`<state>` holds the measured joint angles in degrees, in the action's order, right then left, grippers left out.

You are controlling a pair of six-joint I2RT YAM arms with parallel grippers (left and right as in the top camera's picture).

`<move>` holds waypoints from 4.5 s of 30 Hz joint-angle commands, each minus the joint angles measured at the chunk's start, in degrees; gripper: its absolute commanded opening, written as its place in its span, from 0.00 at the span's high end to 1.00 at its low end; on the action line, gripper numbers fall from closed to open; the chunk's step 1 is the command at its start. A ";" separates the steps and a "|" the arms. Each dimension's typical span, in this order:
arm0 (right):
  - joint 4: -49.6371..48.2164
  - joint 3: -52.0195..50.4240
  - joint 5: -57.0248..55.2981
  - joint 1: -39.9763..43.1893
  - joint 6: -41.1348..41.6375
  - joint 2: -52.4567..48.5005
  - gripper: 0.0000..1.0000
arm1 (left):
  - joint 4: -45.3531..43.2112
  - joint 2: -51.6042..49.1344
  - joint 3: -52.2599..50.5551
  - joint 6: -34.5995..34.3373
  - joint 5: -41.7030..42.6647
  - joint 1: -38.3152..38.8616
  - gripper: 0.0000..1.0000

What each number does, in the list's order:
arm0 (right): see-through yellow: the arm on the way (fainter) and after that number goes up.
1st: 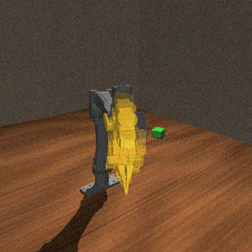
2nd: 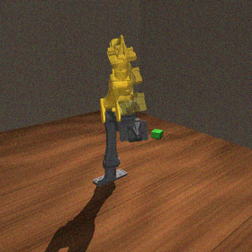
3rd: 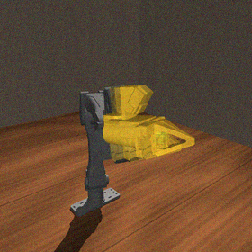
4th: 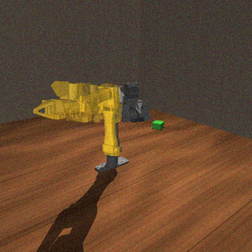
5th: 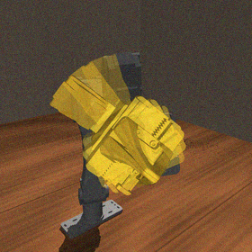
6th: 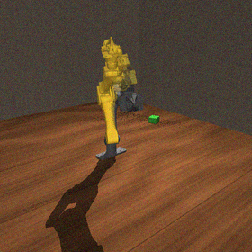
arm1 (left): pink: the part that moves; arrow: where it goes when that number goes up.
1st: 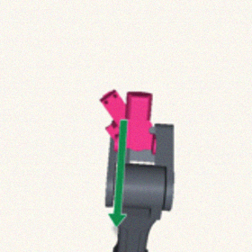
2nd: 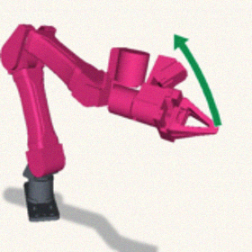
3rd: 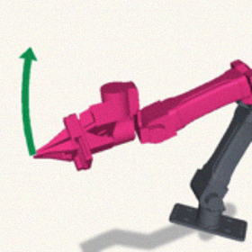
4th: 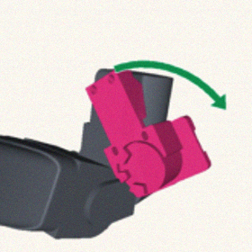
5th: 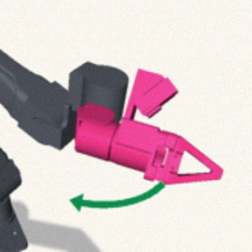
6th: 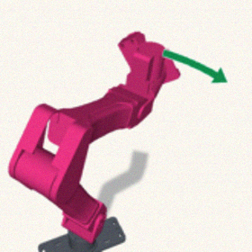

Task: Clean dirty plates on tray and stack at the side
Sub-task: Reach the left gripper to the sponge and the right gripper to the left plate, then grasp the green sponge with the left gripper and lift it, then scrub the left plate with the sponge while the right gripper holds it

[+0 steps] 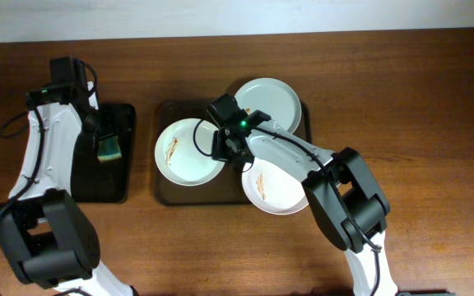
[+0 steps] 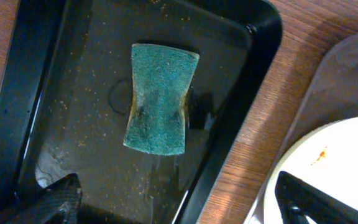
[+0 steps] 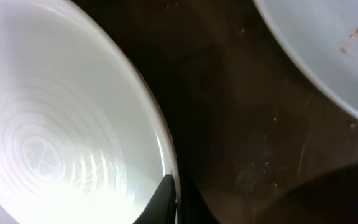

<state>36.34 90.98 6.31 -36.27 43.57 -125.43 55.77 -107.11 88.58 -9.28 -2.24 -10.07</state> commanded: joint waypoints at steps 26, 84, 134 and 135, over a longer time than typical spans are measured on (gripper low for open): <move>-0.20 0.42 0.72 -0.48 0.00 -1.42 0.95 | -0.31 -15.13 5.66 2.25 -2.05 -0.59 0.54; 0.24 0.44 6.14 2.27 -0.22 -1.42 0.96 | 0.57 -18.56 -0.37 21.51 36.09 12.90 0.99; -0.17 0.44 6.43 2.23 -1.11 -1.42 0.96 | 4.92 -18.56 17.40 5.42 19.91 14.29 0.99; -0.15 0.44 6.62 2.23 -1.27 -1.42 0.96 | 8.07 -18.56 21.03 5.42 19.78 13.38 0.99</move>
<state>36.07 91.24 12.82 -33.91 42.22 -125.86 60.16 -125.91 102.06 -2.92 18.83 5.78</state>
